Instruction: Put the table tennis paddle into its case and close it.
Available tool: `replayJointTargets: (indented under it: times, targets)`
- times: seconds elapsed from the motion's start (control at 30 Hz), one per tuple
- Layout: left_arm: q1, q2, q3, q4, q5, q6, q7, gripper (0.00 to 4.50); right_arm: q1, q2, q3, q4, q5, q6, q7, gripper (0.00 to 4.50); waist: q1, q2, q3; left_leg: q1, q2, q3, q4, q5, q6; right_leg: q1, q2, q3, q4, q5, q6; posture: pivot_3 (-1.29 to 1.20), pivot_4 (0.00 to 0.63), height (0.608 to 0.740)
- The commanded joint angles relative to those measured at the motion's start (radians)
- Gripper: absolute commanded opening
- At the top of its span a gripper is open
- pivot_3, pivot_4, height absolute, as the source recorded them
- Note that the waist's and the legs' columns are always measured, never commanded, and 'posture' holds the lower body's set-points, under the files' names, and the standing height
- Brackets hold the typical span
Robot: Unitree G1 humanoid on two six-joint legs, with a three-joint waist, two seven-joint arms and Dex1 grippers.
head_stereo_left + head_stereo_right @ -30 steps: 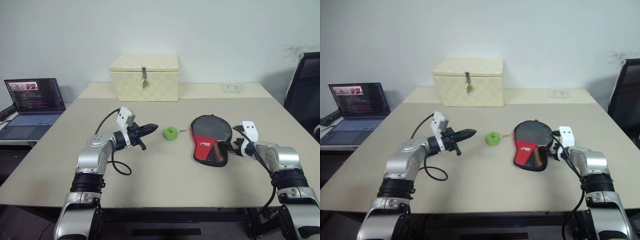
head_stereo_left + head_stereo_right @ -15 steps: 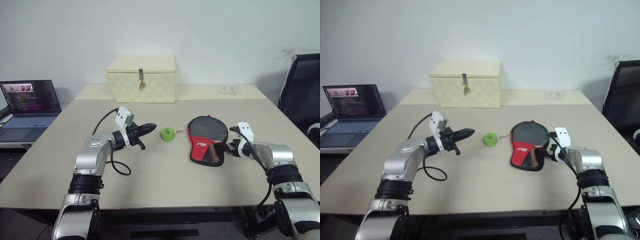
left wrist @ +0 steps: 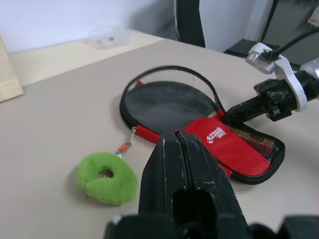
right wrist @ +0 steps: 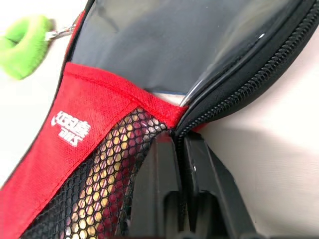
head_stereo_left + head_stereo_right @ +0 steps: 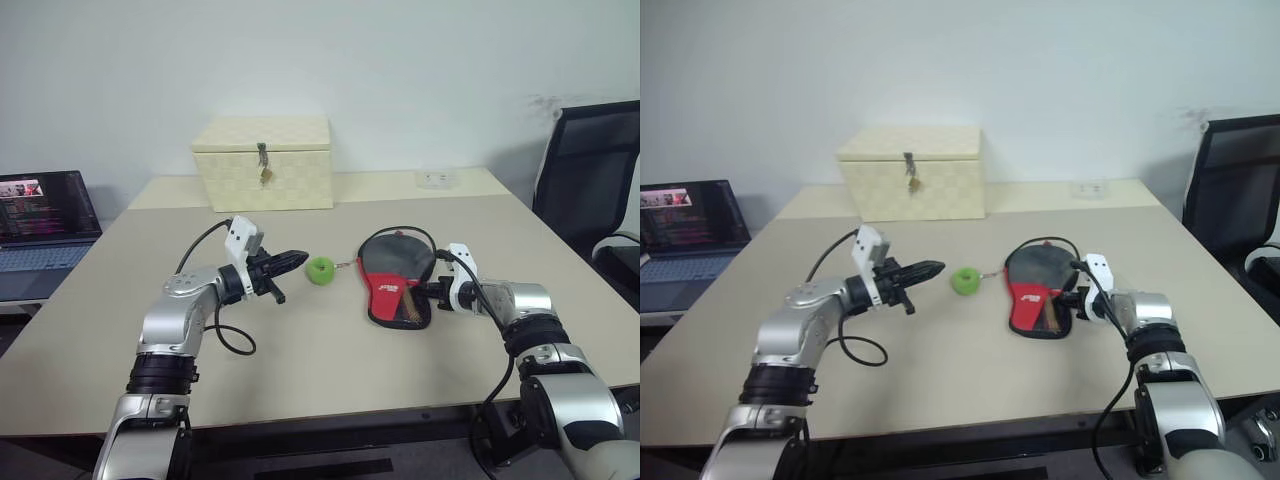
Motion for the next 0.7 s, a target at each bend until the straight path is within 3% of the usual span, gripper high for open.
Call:
replayJointTargets:
  times: [0.03, 0.3, 0.7]
  targets:
    - [0.057, 0.057, 0.025, -0.118, -0.077, 0.066, -0.055, 0.00, -0.011, 0.073, 0.046, -0.041, 0.025, 0.054, 0.071, 0.02, -0.006, 0.000, 0.000, 0.000, 0.001, 0.001, 0.000, 0.000, 0.000, -0.001, 0.001, 0.002, 0.000, 0.000, 0.000, 0.00, 0.150, 0.740]
    - [0.207, 0.153, 0.035, -0.304, -0.209, 0.200, -0.121, 0.00, 0.041, 0.152, 0.069, -0.284, 0.071, 0.221, 0.054, 0.02, -0.019, 0.000, 0.000, 0.000, 0.015, 0.006, -0.003, -0.001, -0.002, -0.005, 0.010, 0.011, 0.000, -0.001, -0.002, 0.00, 0.150, 0.740]
    - [0.267, 0.197, 0.035, -0.376, -0.277, 0.238, -0.119, 0.00, 0.258, 0.287, 0.050, -0.789, 0.163, 0.546, -0.132, 0.02, 0.005, 0.000, 0.001, -0.002, 0.014, 0.006, -0.004, -0.003, -0.005, -0.007, 0.011, 0.011, -0.001, -0.003, -0.005, 0.00, 0.150, 0.740]
